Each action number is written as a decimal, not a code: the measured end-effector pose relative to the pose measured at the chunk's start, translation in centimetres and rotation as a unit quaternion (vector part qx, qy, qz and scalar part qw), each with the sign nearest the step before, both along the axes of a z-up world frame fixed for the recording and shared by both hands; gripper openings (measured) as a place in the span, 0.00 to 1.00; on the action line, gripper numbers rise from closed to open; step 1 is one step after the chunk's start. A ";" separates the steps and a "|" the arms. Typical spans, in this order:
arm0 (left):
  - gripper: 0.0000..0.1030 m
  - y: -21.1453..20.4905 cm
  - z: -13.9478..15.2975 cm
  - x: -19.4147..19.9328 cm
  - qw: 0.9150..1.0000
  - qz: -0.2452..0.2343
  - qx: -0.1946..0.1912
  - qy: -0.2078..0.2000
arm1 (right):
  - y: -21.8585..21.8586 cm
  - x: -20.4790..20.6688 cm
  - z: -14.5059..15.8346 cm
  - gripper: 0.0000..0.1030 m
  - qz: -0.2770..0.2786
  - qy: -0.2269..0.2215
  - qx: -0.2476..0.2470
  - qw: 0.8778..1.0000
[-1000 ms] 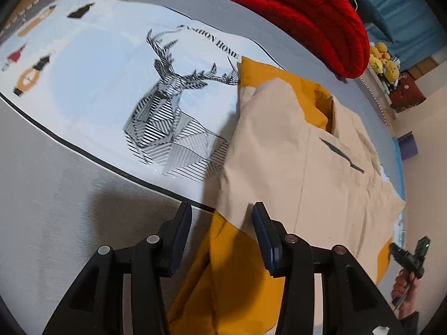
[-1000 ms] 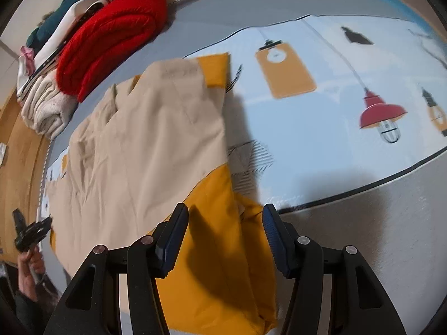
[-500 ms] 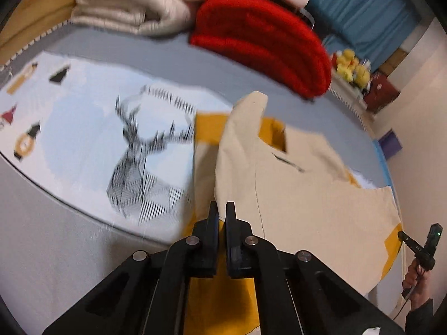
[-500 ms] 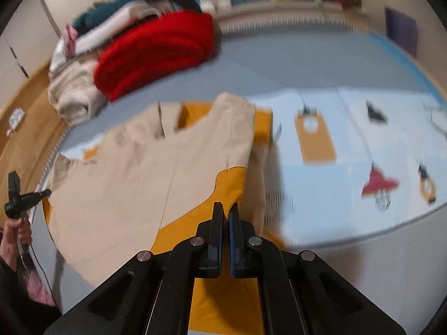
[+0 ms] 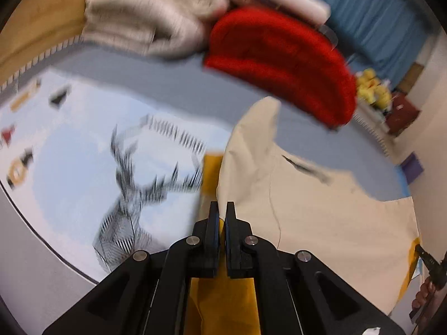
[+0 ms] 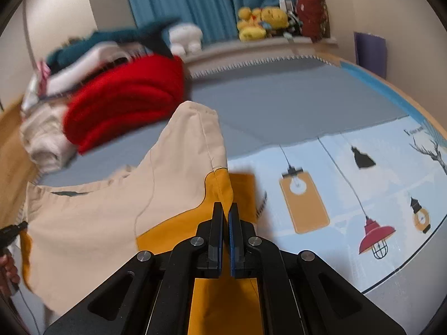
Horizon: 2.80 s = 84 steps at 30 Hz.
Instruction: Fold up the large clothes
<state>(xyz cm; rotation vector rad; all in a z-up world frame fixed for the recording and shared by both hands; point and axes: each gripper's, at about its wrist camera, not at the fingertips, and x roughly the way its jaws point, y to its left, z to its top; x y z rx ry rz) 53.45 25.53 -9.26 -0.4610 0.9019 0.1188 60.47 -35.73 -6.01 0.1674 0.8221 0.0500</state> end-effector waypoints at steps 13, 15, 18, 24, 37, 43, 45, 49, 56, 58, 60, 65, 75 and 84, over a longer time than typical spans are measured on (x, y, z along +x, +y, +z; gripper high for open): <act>0.07 0.0 -0.7 0.9 1.000 0.010 0.001 -0.016 | 0.2 1.6 -2.9 0.04 -0.013 0.028 -0.033 0.999; 0.10 -0.2 -1.0 1.1 1.000 0.008 0.002 0.014 | -0.4 1.9 -4.6 0.08 -0.026 0.074 -0.015 0.997; 0.29 -0.2 0.6 0.1 0.999 0.020 0.030 0.021 | -1.3 1.7 -5.5 0.19 -0.031 0.103 0.016 0.994; 0.31 -2.9 1.5 -2.2 0.997 -0.073 -0.016 0.020 | -2.5 0.2 -6.7 0.51 -0.023 0.159 0.056 0.985; 0.11 -6.5 -0.5 -4.3 0.980 -0.122 0.121 0.100 | -1.9 -1.3 -6.4 0.10 -0.011 0.171 0.012 0.985; 0.11 -12.1 2.5 -5.8 0.974 -0.212 0.065 0.050 | 0.6 -2.7 -1.6 0.21 -0.037 0.088 -0.102 0.990; 0.11 -15.7 2.3 -6.7 0.964 -0.255 0.066 0.042 | 2.3 -3.6 -0.1 0.21 -0.015 0.056 -0.094 0.994; 0.11 -20.5 0.5 -8.0 0.948 -0.301 0.085 0.054 | 7.9 -5.4 0.4 0.24 0.093 0.031 -0.010 0.995; 0.11 -21.6 -1.3 -7.8 0.943 -0.300 0.112 0.087 | 20.6 -9.2 -4.7 0.24 0.298 0.095 -0.041 0.949; 0.11 -21.5 -1.6 -7.8 0.944 -0.297 0.114 0.091 | 21.5 -9.5 -6.4 0.24 0.301 0.109 -0.077 0.944; 0.11 -21.2 -1.7 -7.6 0.944 -0.293 0.113 0.095 | 20.9 -9.1 -6.7 0.24 0.294 0.121 -0.059 0.946; 0.12 -19.9 -2.1 -7.2 0.946 -0.281 0.119 0.108 | 18.2 -8.0 -6.7 0.24 0.249 0.134 -0.071 0.957; 0.16 -11.6 -4.1 -7.4 0.960 -0.211 0.103 0.155 | 6.5 -5.4 -8.1 0.23 0.133 0.203 -0.091 0.966; 0.16 -11.3 -2.8 -7.8 0.966 -0.165 0.110 0.167 | 2.5 -6.1 -9.3 0.23 0.119 0.240 -0.135 0.954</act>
